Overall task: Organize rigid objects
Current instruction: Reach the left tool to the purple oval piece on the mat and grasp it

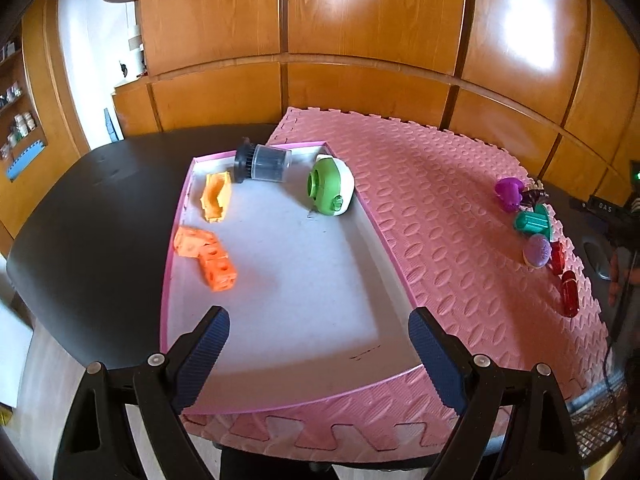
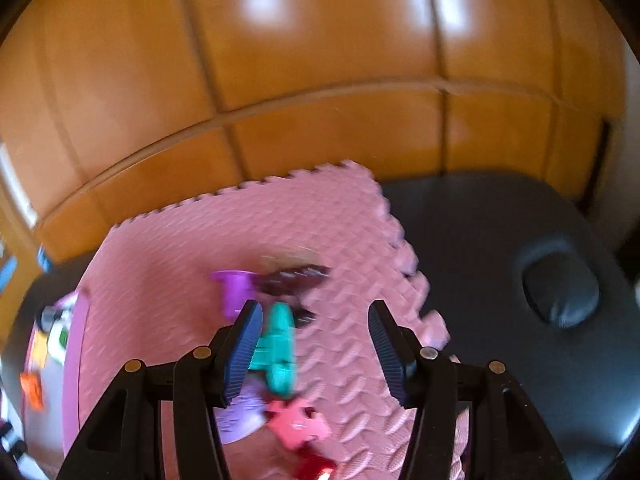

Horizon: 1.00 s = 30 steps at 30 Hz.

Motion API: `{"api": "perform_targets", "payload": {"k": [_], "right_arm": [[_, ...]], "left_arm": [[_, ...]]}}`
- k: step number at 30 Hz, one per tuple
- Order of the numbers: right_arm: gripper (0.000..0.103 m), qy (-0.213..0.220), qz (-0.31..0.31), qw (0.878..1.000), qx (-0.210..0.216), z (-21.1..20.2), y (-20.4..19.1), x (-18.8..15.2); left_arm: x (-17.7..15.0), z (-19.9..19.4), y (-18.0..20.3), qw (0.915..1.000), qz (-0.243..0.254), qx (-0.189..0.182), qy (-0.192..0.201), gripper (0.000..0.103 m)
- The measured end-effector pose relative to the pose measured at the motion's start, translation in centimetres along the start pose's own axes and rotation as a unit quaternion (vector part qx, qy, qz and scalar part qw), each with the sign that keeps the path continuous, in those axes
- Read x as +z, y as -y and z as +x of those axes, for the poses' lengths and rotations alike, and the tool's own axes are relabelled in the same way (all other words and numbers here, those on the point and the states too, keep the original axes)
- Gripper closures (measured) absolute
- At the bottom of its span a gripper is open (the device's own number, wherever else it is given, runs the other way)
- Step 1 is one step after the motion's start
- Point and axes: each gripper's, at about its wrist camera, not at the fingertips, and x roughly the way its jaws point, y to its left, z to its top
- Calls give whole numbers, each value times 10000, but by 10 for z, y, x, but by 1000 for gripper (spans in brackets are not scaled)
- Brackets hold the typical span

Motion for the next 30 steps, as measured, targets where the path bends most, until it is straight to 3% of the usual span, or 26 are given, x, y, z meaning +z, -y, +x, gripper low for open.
{"api": "perform_targets", "payload": {"k": [4,12,19,25,28,30], "right_arm": [[47,30,442,9989,140,-2,15,4],[47,-103,893,9956,248,-2,29,4],[47,-185,1163,9926,296,1,38,5],[47,-287,1148,9923,374,5,36,5],[47,-287,1145,9921,416,5,35,5],[47,-312,1160,9918,443,6,35,6]], "left_arm": [[9,10,9,9996,-52,-187,-209,12],[32,21,75,9935,689,-878,-243,12],[41,46,151,9783,1498,-1401,-291,12],[49,70,207,9584,2063,-1961,-225,12],[53,86,231,9512,2295,-2035,-342,18],[54,100,248,9465,2482,-2015,-445,28]]}}
